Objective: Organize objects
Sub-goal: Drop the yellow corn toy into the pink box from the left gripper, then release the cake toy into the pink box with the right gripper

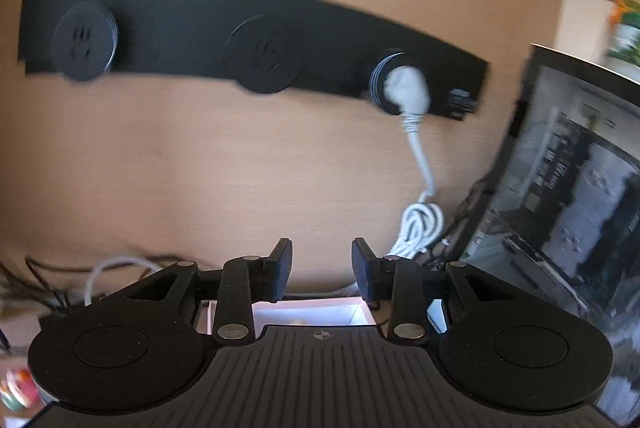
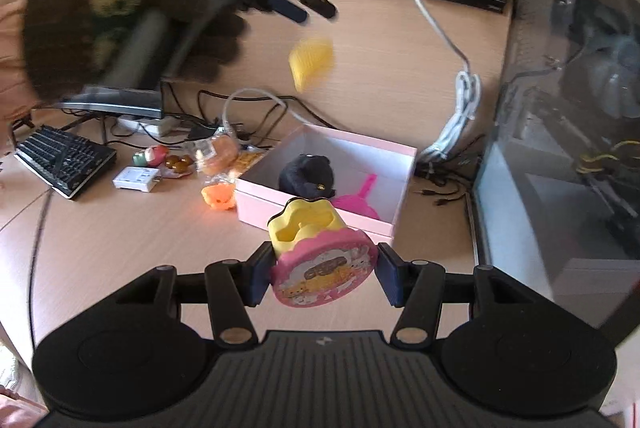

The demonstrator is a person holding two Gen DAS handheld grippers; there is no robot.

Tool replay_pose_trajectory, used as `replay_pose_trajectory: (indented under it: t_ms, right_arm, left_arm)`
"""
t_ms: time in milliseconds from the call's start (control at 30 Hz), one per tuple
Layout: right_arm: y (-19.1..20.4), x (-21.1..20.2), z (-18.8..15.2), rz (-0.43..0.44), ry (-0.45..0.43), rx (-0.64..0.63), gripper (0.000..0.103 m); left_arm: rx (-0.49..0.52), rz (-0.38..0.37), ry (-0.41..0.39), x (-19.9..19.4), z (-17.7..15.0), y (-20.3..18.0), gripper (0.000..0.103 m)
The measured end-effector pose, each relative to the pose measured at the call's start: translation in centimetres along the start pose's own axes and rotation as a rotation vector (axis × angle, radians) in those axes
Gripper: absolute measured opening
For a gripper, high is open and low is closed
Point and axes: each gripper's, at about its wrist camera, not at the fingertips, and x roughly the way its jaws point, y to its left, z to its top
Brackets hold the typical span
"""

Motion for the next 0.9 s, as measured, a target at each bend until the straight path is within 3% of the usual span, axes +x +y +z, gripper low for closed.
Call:
replay_pose_trajectory:
  t_ms: [167, 333, 467, 600, 700, 767, 800, 833, 900]
  right_arm:
    - [-0.6, 1.2, 0.1, 0.007, 0.016, 0.020, 0.054]
    - [-1.7, 2.1, 1.1, 0.028, 0.020, 0.039, 0.054]
    - [-2.5, 3.5, 3.4, 0.027, 0.010, 0.056, 0.054]
    - [-3.3, 5.5, 7.8, -0.026, -0.068, 0.078, 0.054]
    - [-4.2, 6.9, 11.8, -0.044, -0.178, 0.135, 0.054]
    - [-4.3, 7.9, 13.9, -0.077, -0.262, 0.128, 0.067]
    - [-4.2, 8.6, 14.8, -0.103, -0.278, 0.108, 0.088]
    - [-4.1, 9.2, 15.5, -0.132, -0.286, 0.097, 0.094]
    - [-3.9, 9.6, 16.0, -0.146, -0.296, 0.090, 0.094]
  left_arm:
    - [-0.150, 0.004, -0.038, -1.4, -2.0, 2.5, 0.036]
    - [-0.105, 0.038, 0.008, -5.2, -6.9, 3.8, 0.036]
    - [-0.161, 0.063, 0.069, -8.8, -11.3, 5.6, 0.036]
    - [-0.188, 0.090, 0.132, -11.2, -15.6, 6.7, 0.036]
    - [-0.201, 0.132, 0.179, -12.3, -18.1, 7.5, 0.036]
    - [-0.204, 0.174, 0.209, -12.9, -19.3, 8.3, 0.036]
    - [-0.197, 0.192, 0.219, -13.2, -19.7, 8.6, 0.036]
    - [-0.190, 0.209, 0.225, -13.4, -19.9, 8.8, 0.036]
    - [-0.187, 0.233, 0.233, -13.9, -20.4, 9.7, 0.036]
